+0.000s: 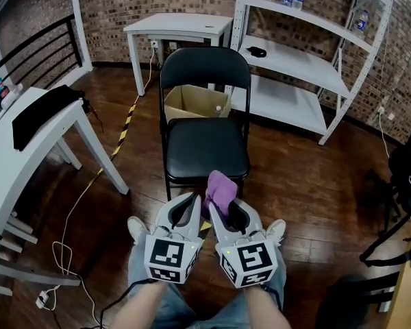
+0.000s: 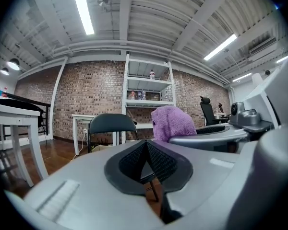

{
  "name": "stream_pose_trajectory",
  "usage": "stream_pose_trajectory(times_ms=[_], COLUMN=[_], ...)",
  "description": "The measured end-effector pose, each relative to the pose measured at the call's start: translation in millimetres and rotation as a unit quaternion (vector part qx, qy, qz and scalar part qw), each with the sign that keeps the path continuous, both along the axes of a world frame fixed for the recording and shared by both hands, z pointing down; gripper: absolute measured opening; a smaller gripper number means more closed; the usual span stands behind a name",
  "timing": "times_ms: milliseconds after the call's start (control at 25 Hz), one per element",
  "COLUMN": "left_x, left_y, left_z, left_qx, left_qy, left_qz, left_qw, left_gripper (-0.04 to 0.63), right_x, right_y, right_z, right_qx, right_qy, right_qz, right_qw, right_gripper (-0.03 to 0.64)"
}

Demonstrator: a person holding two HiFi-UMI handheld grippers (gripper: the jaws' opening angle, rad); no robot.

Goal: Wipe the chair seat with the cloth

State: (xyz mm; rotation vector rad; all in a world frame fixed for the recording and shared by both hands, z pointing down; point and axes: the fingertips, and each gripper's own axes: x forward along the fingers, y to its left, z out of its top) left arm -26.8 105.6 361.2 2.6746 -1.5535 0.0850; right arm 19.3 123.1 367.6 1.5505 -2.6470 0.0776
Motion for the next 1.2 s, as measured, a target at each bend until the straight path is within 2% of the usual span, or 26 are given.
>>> stream_pose_trajectory(times_ms=[560,1200], left_x=[-9.1,-18.2], left_y=[-67.8,-160.8], left_z=[10.2,18.9], left_qx=[-0.008,-0.021], left_qy=[0.004,0.002], left_qz=[-0.002,-0.032], left_qw=[1.0,0.9993], left_gripper=[0.006,0.006], right_x=[-7.5,-8.7], right_y=[-68.1,-163.6], right_z=[7.0,7.0], right_qx=[-0.015,-0.017], right_qy=[0.008,0.026], right_qz=[-0.008,-0.033], right_qw=[1.0,0.999], right_gripper=[0.112,0.112])
